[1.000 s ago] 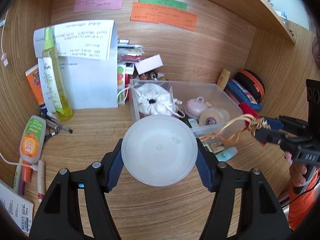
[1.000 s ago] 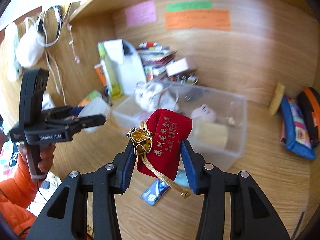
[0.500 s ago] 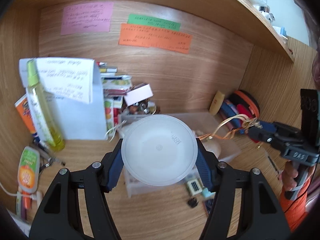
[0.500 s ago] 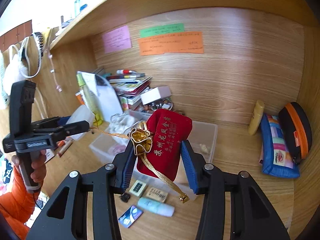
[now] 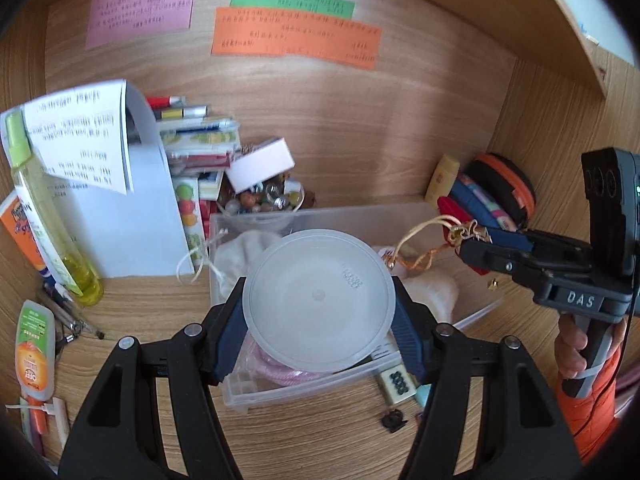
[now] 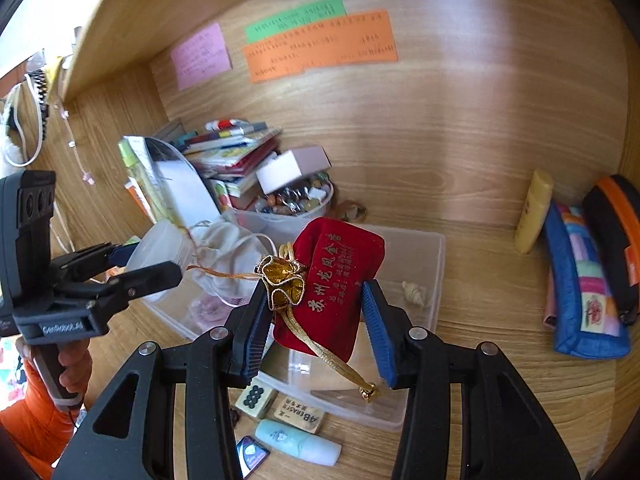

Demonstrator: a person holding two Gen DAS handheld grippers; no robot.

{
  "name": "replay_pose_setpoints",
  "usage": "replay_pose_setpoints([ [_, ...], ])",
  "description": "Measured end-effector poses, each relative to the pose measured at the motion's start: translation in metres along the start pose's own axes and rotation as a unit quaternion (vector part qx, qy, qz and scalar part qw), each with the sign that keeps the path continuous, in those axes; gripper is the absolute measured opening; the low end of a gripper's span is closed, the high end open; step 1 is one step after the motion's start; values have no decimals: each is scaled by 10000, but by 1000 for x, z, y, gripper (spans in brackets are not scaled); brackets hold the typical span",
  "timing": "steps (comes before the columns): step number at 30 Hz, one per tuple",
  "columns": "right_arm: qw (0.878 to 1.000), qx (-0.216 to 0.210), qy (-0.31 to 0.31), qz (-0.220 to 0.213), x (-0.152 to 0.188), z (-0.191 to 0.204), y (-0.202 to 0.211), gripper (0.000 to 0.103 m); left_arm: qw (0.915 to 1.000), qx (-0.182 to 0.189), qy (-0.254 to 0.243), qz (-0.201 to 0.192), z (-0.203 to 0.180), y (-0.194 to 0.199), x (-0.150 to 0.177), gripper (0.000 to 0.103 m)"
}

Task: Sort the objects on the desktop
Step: 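Carry the white lid and red pouch over the clear box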

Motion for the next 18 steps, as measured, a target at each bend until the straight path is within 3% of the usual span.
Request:
replay_pose_setpoints([
  [7,9993,289,-28,247,9,-11,-21,42,9995,-103,-73,279,5,-26,13,65],
  [18,9974,604,13,397,14,-15,-39,42,9991,-244,-259,251,2,-37,18,64],
])
Point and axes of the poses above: each gripper's, at about its wrist camera, not at the fingertips, and y roughly against the way its jaws point, z to its left, x to its underside, the point moved 2 cm from there along -y, roughly the way its jaws point
